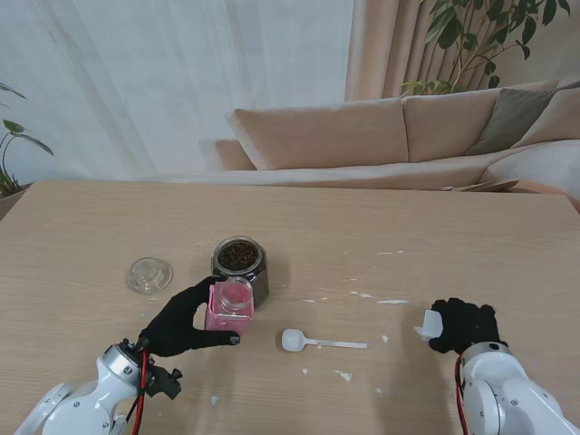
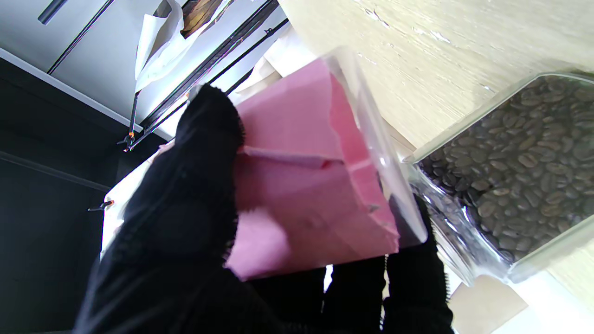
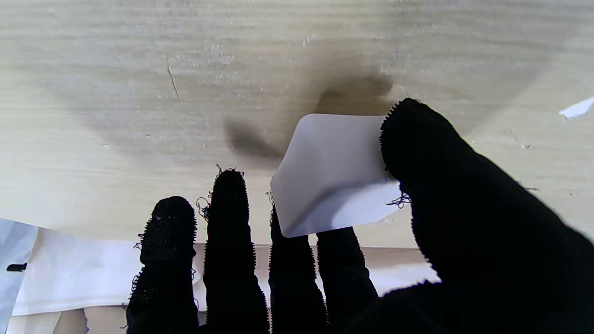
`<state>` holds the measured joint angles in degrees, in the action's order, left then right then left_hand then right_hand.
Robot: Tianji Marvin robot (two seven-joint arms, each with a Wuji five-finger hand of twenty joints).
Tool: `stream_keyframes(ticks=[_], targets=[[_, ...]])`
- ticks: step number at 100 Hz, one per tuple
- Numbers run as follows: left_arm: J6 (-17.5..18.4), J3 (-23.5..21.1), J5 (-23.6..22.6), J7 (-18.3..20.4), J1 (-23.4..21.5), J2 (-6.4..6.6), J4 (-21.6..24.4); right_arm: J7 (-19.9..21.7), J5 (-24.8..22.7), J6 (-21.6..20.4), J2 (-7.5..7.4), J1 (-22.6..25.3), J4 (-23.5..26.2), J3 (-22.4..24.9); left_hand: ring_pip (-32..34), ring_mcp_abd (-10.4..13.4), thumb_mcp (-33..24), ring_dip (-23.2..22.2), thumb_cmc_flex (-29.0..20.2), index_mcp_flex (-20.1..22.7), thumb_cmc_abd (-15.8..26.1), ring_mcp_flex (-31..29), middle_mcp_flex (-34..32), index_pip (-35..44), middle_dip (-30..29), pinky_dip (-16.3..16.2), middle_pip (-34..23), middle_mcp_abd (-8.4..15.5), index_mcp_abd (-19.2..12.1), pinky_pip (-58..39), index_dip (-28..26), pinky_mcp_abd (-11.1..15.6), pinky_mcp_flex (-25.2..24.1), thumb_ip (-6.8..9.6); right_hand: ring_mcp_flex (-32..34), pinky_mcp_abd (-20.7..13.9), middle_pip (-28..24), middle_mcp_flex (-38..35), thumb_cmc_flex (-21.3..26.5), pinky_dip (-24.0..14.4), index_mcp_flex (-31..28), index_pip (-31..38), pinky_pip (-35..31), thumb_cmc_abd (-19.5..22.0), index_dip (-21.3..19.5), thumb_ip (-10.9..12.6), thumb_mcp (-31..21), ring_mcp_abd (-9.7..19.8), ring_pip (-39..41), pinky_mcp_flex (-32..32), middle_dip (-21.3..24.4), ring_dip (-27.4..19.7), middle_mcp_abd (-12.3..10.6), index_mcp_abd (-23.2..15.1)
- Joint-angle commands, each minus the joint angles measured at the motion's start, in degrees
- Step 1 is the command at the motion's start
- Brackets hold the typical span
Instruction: Portion coffee beans from the glass jar into the coffee jar
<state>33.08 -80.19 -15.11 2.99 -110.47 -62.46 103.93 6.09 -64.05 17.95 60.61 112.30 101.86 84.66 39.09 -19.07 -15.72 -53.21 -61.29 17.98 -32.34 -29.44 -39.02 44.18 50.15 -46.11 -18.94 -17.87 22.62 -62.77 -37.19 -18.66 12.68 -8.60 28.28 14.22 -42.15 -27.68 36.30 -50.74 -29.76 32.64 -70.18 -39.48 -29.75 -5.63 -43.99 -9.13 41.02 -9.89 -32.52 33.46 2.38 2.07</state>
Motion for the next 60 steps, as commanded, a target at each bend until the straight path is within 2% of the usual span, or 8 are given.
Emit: stream_keyframes(ticks=[1,8,9,11,21,31,45,60], targets=[[0.1,0.1,0.0,1.0,-0.3,-0.21,0.5,0.8,0.2,0.3,0.23,0.2,-0.8,-0.6,0.3,0.8,-18.0,-1.1,-9.8,4.3,8.3,-0.4,-5.7,12.8,2.4,-0.5,-9.9,7.2,-10.8,-2.2,-5.4,1.0,1.0,2.35,-2.0,-0.9,-1.6,2.3,1.1,-0.3,-3.3,4.3,-1.6,7.1,-1.7,2.6,-6.7,1.3,1.0,1.0,-0.9,1.0,-0.1,-8.4],[0.1,0.1,0.0,1.0,-0.2,-0.21,0.5,0.6,-0.4,0.4,0.18,0.1,-1.1,-0.8,0.3,0.7,-18.0,-1.1,-9.8,4.3,8.3,-0.4,-5.8,12.8,2.4,-0.5,-9.9,7.2,-10.7,-2.2,-5.4,1.0,1.0,2.35,-3.0,-1.1,-1.7,3.5,0.3,-0.4,-2.8,3.0,-1.5,7.6,-2.5,3.3,-6.6,1.4,1.1,1.4,-1.2,1.0,-0.1,-8.8],[0.1,0.1,0.0,1.0,-0.2,-0.21,0.5,0.6,-0.4,0.4,0.18,0.1,-1.2,-0.8,0.3,0.7,-18.0,-1.1,-9.8,4.3,8.3,-0.4,-5.8,12.8,2.4,-0.5,-9.9,7.2,-10.7,-2.2,-5.4,1.0,1.0,2.35,-3.3,-1.2,-1.6,3.7,0.0,-0.6,-3.0,1.2,-1.4,7.6,-4.9,4.1,-6.4,1.4,1.1,1.5,-1.4,0.9,-0.1,-8.9],[0.1,0.1,0.0,1.0,-0.2,-0.21,0.5,0.6,-0.5,0.4,0.17,0.1,-1.2,-0.9,0.3,0.7,-18.0,-1.1,-9.8,4.4,8.3,-0.4,-5.8,12.8,2.4,-0.5,-9.9,7.2,-10.7,-2.2,-5.4,1.0,1.0,2.35,-3.5,-1.2,-1.5,4.0,-0.2,-0.7,-2.7,0.6,-1.3,7.5,-5.5,4.2,-6.3,1.5,1.1,1.6,-1.4,0.9,-0.2,-9.0],[0.1,0.0,0.0,0.9,-0.2,-0.22,0.4,1.6,-0.9,0.5,0.06,0.3,-0.9,-0.9,0.3,0.8,-18.0,-1.1,-9.8,4.4,8.3,-0.4,-5.8,12.8,2.4,-0.5,-9.9,7.2,-10.8,-2.2,-5.5,1.0,1.0,2.35,-5.5,-1.7,-0.8,6.7,-2.0,-0.6,-0.1,-1.9,-0.8,5.9,-4.8,4.0,-5.8,1.9,0.8,2.5,-1.2,0.9,-0.2,-9.1],[0.2,0.0,0.0,0.9,-0.2,-0.23,0.4,2.8,-1.7,0.7,-0.03,0.6,-0.3,-0.8,0.3,0.8,-18.0,-1.1,-9.8,4.4,8.3,-0.4,-5.8,12.8,2.4,-0.5,-9.9,7.2,-10.8,-2.2,-5.5,1.0,1.0,2.36,-8.2,-2.5,0.6,11.0,-3.2,-0.6,4.1,-6.4,-0.2,4.7,-2.4,3.9,-4.9,2.4,0.5,3.6,-0.7,1.1,-0.4,-9.7],[0.4,-0.1,0.0,0.8,-0.1,-0.26,0.3,5.1,-3.8,0.4,-0.22,1.1,0.7,-0.2,0.3,0.8,-18.0,-1.1,-9.8,4.3,8.3,-0.4,-5.8,12.8,2.4,-0.5,-9.9,7.2,-10.8,-2.1,-5.5,1.1,1.0,2.36,-11.4,-3.8,3.0,17.8,-5.8,-1.1,12.1,-14.7,0.6,3.1,4.1,3.2,-2.7,3.4,0.3,4.8,0.6,1.6,-0.8,-9.7],[0.4,-0.1,0.0,0.8,-0.2,-0.26,0.2,7.1,-6.0,-0.2,-0.29,2.1,2.7,0.8,0.3,0.8,-18.0,-1.1,-9.7,4.3,8.3,-0.4,-5.8,12.8,2.4,-0.5,-9.9,7.2,-10.8,-2.1,-5.5,1.1,1.0,2.36,-14.6,-4.8,12.5,18.2,-11.9,-2.1,18.7,-19.3,1.5,3.7,9.7,1.4,2.5,4.1,-0.3,6.3,4.8,2.0,-0.7,-7.7]])
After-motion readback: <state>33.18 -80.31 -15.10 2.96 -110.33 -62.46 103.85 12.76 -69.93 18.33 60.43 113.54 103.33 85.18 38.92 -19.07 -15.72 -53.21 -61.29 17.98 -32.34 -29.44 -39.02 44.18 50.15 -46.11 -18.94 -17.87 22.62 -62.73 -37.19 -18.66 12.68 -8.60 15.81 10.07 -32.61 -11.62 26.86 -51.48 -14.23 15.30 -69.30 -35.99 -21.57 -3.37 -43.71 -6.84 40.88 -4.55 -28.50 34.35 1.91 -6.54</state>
